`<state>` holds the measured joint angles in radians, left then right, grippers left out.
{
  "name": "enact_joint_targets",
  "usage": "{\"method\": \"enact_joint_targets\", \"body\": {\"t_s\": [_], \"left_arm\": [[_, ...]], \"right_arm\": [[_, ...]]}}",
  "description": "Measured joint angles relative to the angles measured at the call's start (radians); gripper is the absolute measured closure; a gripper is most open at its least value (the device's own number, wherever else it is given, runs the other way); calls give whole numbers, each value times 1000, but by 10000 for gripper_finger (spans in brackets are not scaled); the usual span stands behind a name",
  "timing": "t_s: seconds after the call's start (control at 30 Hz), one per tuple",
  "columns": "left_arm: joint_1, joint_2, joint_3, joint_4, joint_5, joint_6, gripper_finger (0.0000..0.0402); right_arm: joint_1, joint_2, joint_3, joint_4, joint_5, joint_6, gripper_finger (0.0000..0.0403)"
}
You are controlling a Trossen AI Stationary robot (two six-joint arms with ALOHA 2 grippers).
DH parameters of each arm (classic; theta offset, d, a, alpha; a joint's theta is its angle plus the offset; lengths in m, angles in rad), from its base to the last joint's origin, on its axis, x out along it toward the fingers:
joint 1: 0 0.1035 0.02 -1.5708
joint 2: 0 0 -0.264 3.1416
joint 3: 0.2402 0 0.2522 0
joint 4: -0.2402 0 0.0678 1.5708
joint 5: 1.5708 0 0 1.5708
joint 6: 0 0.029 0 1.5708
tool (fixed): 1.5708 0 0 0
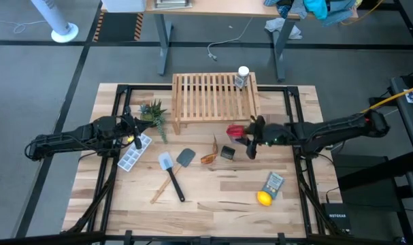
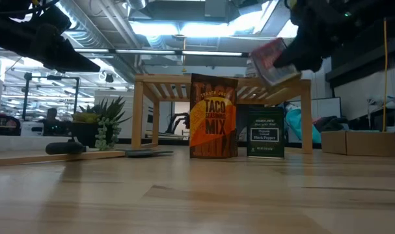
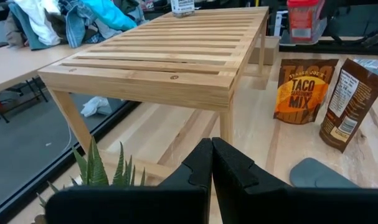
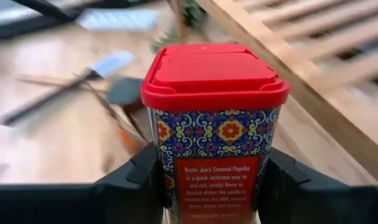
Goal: Shelf spices
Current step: Remove the red seasoning can from the shelf
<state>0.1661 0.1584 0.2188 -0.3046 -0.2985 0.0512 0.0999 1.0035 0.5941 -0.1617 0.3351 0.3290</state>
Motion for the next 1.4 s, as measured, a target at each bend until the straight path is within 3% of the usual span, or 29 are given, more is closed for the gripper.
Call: {"method": "enact_joint_targets", "body": {"t_s": [0.13, 0.33, 0.83, 1.17, 1.4], "left_arm": [[0, 0, 0, 0, 0, 0, 398], [0, 0, 0, 0, 0, 0, 398], [0, 0, 0, 1, 0, 0, 398], [0, 0, 0, 2, 0, 0, 398], [0, 0, 0, 2, 0, 0, 398]], "right_arm": [[71, 0, -2, -90, 150, 69, 223], [126, 0, -129, -26, 202, 198, 223], [122, 0, -581, 713, 305, 292, 223], [123, 46, -579, 771, 275, 269, 223], [123, 199, -527, 830, 256, 239, 223]]}}
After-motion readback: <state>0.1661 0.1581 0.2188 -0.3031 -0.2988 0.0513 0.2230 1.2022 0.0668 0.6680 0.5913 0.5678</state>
